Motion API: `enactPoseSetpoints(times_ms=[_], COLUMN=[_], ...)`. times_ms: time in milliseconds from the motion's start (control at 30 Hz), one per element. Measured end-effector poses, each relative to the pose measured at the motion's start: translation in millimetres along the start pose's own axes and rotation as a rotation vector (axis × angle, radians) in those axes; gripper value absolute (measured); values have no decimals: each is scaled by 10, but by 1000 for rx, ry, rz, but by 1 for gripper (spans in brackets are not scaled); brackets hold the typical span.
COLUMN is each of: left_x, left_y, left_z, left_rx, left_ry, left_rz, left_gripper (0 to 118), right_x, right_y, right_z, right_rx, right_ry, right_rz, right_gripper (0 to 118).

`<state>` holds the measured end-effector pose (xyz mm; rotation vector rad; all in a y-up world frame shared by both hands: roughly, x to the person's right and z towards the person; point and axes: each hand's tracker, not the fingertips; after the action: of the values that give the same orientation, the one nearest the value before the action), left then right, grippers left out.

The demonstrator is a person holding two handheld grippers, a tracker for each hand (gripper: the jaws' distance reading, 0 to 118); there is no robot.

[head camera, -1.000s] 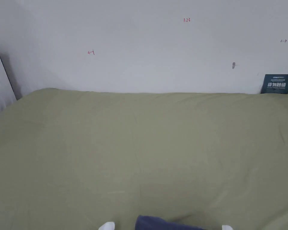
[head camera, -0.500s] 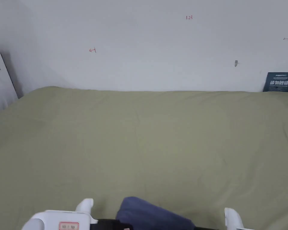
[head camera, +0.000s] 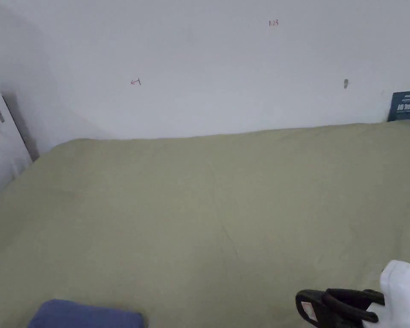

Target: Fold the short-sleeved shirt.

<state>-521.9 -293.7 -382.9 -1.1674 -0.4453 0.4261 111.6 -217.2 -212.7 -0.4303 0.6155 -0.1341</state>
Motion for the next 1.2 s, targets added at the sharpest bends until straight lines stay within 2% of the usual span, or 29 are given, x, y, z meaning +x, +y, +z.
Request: enactPoseSetpoints(times_ms=[133,167,200,267,300,333,400,500,533,600,633,667,733,767,867,900,933,1033,1133,1200], left_x=[-494,-573,-622,-546,-504,-460,-342,-130,35,468,756,1081,1607,1908,2662,2909,3119,3587,3943,4058], left_y=[12,-9,-55,-138,-163,-200,-242,-268,-283,-263,-293,-323,-420,-493,-789,-910,-1016,-1297,-1513,-1545], left_z=[217,196,159,97,138,241,526,1159,1320,1558,1594,1605,1480,1355,900,730,608,186,-220,-404], left_rx=[-43,-23,-10,42,60,107,137,289,345,482,572,630,701,724,752,783,815,847,909,872], left_ry=[173,159,125,79,93,47,138,296,318,486,518,521,465,448,407,413,436,426,440,394], left_rz=[71,91,106,103,112,111,109,62,67,-31,-59,-92,-195,-279,-410,-407,-463,-416,-467,-479], left_gripper=[26,27,43,62,76,80,80,79,78,69,64,64,7,0,0,0,0,0,0,0], right_x=[-33,-30,-48,-42,-38,-50,-29,91,104,170,196,243,309,340,363,352,329,217,73,33], right_y=[22,14,17,21,23,44,83,110,132,185,212,244,292,312,347,351,343,279,183,152], right_z=[159,183,203,220,225,239,292,441,478,572,608,634,699,732,867,909,942,1012,1038,1020], right_rx=[-15,-12,-9,-7,-5,-3,-6,1,3,15,31,32,55,57,83,80,85,92,122,130], right_ry=[-63,-72,-76,-80,-81,-86,-88,-82,-92,-106,-130,-137,-203,-214,-297,-344,-402,-543,-662,-721], right_rz=[1,-5,-6,-28,-36,-32,-27,-17,-12,13,19,10,17,8,-2,-7,7,21,50,62], right_gripper=[0,1,1,1,1,1,1,1,1,1,1,1,1,1,1,1,1,1,1,1])
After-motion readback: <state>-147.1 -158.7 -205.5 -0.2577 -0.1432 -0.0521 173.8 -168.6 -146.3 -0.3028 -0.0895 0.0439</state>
